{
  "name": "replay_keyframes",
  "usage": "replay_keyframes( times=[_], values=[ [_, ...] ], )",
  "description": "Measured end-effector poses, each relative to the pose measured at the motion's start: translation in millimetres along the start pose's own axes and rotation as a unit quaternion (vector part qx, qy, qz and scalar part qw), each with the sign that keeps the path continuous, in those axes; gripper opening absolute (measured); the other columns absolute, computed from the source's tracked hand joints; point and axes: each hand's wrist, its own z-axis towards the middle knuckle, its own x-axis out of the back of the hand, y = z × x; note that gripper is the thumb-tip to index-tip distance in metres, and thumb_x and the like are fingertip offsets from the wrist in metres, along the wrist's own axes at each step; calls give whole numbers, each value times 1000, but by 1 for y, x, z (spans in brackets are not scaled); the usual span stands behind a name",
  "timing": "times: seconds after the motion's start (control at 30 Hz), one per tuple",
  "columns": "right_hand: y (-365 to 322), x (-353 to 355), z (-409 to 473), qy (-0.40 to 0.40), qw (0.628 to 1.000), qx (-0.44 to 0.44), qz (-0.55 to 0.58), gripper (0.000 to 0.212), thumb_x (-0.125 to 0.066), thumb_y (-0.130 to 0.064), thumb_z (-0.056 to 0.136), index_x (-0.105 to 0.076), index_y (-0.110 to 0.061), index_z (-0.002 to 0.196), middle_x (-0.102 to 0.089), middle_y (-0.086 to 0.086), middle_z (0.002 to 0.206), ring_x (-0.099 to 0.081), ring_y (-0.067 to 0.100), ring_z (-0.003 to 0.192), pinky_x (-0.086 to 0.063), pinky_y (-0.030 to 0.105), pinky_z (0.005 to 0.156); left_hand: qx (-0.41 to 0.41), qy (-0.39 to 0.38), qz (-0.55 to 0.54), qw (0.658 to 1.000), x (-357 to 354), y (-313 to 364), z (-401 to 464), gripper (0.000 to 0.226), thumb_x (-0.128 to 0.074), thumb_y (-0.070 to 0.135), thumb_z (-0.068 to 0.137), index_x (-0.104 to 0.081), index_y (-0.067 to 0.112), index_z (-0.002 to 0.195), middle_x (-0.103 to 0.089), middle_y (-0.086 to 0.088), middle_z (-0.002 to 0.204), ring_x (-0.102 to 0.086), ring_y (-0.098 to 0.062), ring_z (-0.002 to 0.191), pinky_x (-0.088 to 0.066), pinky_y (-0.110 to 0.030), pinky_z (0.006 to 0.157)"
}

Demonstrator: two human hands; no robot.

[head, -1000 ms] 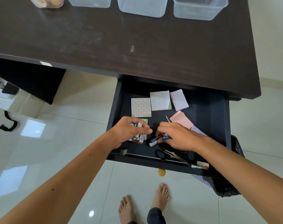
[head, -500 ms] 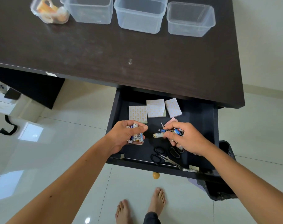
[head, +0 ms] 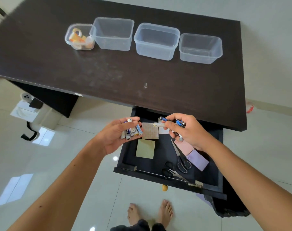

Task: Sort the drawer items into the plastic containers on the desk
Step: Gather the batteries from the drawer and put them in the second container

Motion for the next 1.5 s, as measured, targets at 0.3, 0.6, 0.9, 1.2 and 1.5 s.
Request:
replay_keyframes(
  times=[0.3,0.6,0.9,1.2,1.5],
  values=[
    [-62,-26,71,-14,1000,20,5,13,-66,-11,103,-72,-5,114,-73,8,88,-58,14,64,-42,24,48,-51,45,-66,995,25,74,21,21,-72,1,94,-74,2,114,-80,-15,107,-81,-28,97,-67,-40,83],
    [-130,-77,173,2,999,33,37,14,-68,-14,102,-73,-6,113,-71,8,88,-58,15,66,-41,24,49,-67,53,-77,993,76,160,60,27,-74,3,93,-74,0,120,-79,-18,115,-79,-30,103,-65,-42,88],
    [-198,-87,276,85,995,31,52,6,-70,-9,100,-74,-11,104,-70,9,85,-60,14,65,-42,23,49,-96,60,-53,992,102,272,119,23,-76,1,92,-73,0,115,-80,-17,111,-81,-29,99,-66,-41,82],
    [-250,-56,360,120,991,-9,-56,8,-71,-17,101,-75,-16,108,-75,5,95,-65,8,69,-48,18,51,-105,77,54,990,74,358,197,9,-82,7,89,-78,8,97,-79,-20,111,-79,-31,102,-65,-45,90],
    [-244,-54,388,96,992,-79,26,19,-67,-14,103,-75,-3,117,-73,10,104,-71,14,81,-57,21,63,-52,83,46,994,67,366,223,36,-71,19,100,-63,-5,126,-75,-19,114,-76,-32,104,-62,-49,95]
  ],
)
